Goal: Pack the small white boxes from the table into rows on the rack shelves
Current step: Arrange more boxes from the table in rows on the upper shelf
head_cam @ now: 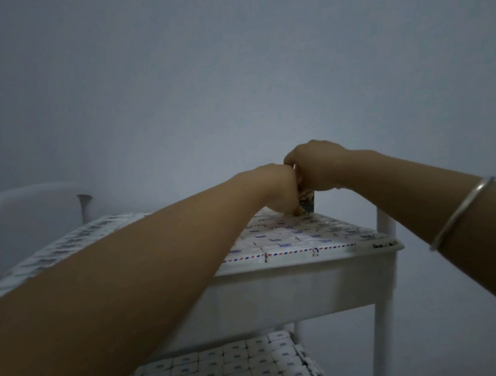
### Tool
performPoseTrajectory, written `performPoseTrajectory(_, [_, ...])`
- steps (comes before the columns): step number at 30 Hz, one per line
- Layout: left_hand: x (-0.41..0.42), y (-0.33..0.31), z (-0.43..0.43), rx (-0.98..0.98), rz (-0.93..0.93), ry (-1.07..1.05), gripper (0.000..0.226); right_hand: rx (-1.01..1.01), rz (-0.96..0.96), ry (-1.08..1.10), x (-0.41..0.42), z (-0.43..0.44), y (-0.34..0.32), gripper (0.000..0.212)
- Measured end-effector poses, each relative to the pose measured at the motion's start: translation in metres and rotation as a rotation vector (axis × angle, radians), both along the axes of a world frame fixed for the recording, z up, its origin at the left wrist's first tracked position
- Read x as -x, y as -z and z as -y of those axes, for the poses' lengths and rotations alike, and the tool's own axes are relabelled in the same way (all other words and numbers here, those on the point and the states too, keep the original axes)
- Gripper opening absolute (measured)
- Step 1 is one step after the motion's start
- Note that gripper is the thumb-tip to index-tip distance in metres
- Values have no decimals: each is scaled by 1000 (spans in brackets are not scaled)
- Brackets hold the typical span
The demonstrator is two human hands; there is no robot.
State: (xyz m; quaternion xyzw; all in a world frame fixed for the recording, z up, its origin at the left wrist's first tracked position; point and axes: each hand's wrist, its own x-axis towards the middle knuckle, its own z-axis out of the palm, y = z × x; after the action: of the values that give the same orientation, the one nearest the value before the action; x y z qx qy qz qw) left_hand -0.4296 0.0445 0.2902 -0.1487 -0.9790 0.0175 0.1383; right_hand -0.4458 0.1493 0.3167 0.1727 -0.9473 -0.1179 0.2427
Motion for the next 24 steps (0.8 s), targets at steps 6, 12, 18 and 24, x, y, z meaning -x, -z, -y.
performPoseTrajectory(6, [-1,-12,15,-332,125,-78,21,-65,188,-32,19,14,12,27])
performPoseTrajectory(12, [-8,-13,29,-449,-127,-211,9,-126,315,-19,4,12,17,27])
performPoseTrajectory(18, [-55,-17,30,-667,-189,-82,12,-3,142,-73,-34,2,17,53])
performPoseTrajectory(24, [-158,11,51,-715,-148,82,28,306,-67,-348,-118,-4,42,19])
